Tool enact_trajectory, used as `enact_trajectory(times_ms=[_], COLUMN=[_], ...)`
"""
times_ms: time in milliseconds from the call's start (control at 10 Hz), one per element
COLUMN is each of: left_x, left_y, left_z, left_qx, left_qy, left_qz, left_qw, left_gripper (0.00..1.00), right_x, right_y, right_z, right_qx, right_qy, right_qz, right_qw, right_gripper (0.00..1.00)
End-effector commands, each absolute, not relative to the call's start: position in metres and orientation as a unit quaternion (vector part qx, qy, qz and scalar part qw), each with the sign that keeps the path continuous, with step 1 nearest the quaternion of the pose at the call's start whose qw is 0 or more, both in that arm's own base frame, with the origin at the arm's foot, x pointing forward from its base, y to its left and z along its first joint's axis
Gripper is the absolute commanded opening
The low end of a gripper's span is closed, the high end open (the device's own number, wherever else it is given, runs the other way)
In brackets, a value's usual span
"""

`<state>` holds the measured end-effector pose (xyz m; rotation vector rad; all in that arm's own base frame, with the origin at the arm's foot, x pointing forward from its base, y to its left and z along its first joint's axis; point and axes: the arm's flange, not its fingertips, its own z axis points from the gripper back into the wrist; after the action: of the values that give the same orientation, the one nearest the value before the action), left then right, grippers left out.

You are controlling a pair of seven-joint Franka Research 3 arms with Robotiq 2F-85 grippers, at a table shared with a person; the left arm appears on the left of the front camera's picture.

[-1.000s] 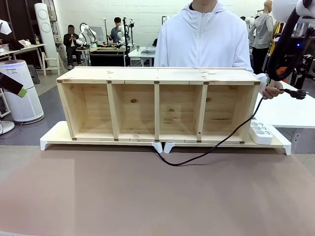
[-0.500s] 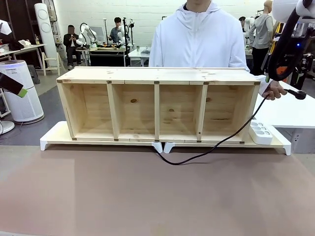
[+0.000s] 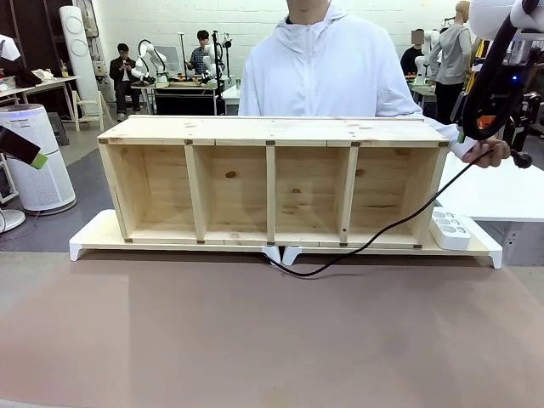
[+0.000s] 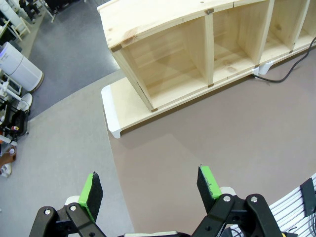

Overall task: Perform cable management.
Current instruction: Release the Power Cable when the human grasps it.

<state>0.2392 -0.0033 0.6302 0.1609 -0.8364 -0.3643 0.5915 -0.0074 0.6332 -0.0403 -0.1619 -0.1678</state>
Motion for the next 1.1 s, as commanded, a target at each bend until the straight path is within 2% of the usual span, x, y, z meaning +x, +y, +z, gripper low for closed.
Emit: enact_trajectory(times_ms=[0, 1000], left_x=[0.2412, 0.2412], left_y=[-0.0037, -0.0037], left_z=[0.6305, 0.6305], left_qx=[0.079, 0.079], left_qy=[-0.406, -0.406], left_qz=[-0.175, -0.175], left_qw=[0.894, 0.894], left_gripper=[1.00, 1.00], right_x=[0.5907, 0.5907], right_y=[-0.0072, -0.0072], right_z=[0.6322, 0.6322], right_qx=[-0.020, -0.020], right_qy=[-0.077, -0.077], right_qz=[-0.087, -0.087], right_qw=[0.993, 0.993], right_gripper=[1.00, 1.00])
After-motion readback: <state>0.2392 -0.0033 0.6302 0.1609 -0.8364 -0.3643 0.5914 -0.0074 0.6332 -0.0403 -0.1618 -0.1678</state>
